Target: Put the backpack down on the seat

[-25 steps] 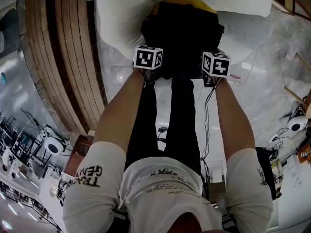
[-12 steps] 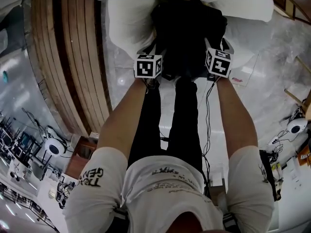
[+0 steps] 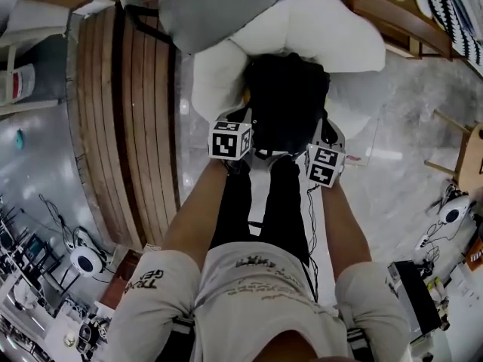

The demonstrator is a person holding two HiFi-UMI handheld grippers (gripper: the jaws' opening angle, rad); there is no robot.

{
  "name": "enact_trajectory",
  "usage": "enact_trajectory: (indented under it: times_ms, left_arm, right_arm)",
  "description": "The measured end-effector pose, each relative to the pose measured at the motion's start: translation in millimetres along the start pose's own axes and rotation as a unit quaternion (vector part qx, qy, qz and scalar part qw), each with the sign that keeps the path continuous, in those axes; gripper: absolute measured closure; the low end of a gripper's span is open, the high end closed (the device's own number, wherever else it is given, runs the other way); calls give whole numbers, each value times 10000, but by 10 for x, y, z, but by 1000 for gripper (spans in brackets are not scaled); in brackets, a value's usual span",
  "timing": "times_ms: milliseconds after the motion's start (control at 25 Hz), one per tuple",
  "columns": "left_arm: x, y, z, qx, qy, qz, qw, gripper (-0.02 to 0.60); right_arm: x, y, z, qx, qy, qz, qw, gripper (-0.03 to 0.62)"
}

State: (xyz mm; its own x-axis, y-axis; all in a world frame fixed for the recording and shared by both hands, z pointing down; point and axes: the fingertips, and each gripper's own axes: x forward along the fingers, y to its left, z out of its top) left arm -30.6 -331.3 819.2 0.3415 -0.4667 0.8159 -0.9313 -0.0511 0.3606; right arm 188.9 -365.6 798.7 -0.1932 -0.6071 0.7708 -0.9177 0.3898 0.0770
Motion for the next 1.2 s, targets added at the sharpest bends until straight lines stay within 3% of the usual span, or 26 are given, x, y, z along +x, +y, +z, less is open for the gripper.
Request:
enact_trajectory:
  times_ms: [160, 280, 440, 640, 840, 1080, 1200]
  left_arm:
    - [-577, -218, 487, 290, -392, -1, 9988, 560]
    - [-920, -325, 921, 560, -749, 205, 9954, 560]
    - [-1477, -604, 1220, 768, -1021, 288, 9914, 560]
    - [-2115, -994, 1994, 1268, -1940, 17, 9728, 561]
    - [-2917, -1311, 2598, 1629, -2993, -107, 9401, 561]
    - [-3719, -1773, 3066, 2437, -4112, -210, 8781, 561]
    - [-4032, -1875, 3112, 2563, -4477, -241, 8563, 561]
  right_arm:
    - [-412, 50, 445, 223, -299, -69, 9993, 566]
    - [-621, 28, 874, 680, -519, -133, 9962, 567]
    - [-1169, 146, 1396, 1078, -840, 106, 9906, 568]
    - [-1754, 137, 2446, 1085, -1949, 212, 9746, 568]
    - [-2560, 171, 3241, 720, -3147, 137, 9464, 568]
    - [-3329, 305, 3825, 473, -4245, 248, 9039, 568]
    - [-3537, 347, 3932, 589, -4438, 204, 8940, 568]
